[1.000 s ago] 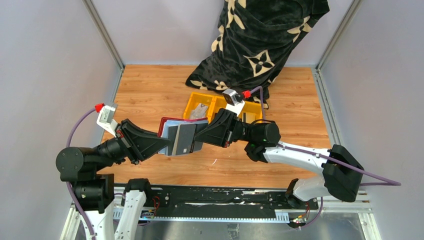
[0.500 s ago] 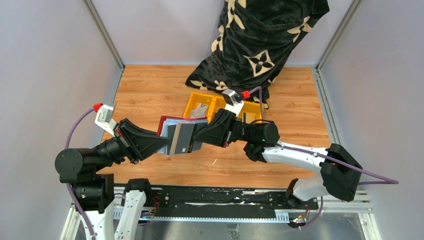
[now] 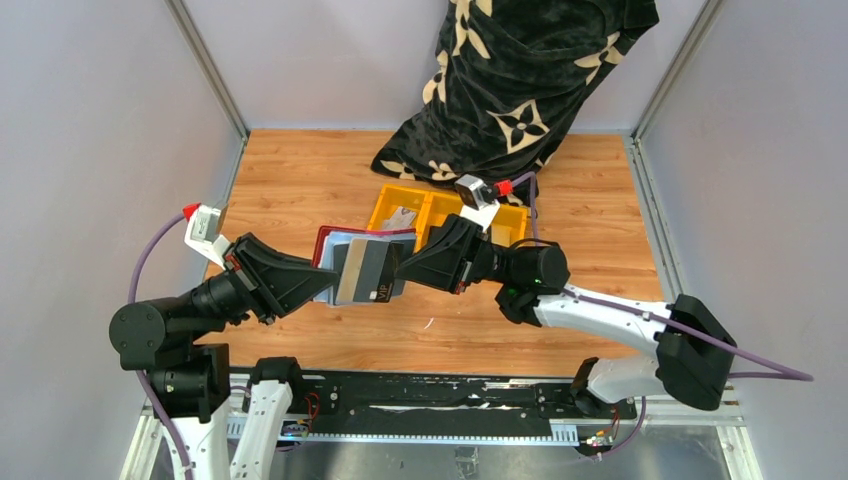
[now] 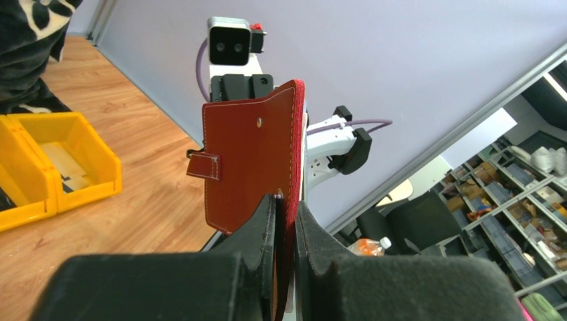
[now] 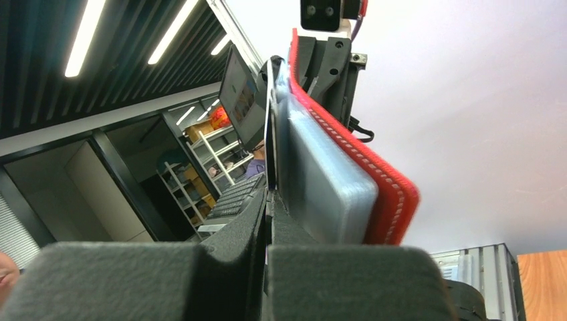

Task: Take the credit cards out of the card holder
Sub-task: Remove the credit card from the card holder.

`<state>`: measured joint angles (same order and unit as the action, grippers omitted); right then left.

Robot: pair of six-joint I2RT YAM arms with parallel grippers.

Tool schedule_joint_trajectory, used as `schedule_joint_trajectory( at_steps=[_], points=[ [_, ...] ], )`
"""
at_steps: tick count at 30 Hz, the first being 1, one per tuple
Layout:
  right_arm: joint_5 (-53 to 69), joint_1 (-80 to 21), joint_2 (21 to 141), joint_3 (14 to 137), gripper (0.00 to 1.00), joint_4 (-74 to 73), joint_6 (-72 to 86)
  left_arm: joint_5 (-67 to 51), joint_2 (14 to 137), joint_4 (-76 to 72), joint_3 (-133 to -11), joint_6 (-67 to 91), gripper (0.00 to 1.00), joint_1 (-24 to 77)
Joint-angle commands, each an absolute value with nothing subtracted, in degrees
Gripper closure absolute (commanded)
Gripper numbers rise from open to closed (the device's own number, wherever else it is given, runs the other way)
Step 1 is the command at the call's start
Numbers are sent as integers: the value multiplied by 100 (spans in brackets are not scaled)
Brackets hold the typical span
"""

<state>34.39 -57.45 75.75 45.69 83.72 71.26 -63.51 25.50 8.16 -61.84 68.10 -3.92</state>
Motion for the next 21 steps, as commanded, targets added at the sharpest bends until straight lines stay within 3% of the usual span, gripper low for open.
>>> schedule_joint_trajectory(
  at_steps=[1,15,21],
  points=[
    [3472,-5651,7085,4616,100,7723,6655,-6161,2532,177,-6111,7193,100,-360],
    [3536,-6054,6715,5891,100,4897,5150,-5654,2207,-863,-5740,7633,100,-360],
    [3094,-6295,6698,6259,100,3744,4483,-5642,2118,-820,-5658,7597,93,-360]
  ],
)
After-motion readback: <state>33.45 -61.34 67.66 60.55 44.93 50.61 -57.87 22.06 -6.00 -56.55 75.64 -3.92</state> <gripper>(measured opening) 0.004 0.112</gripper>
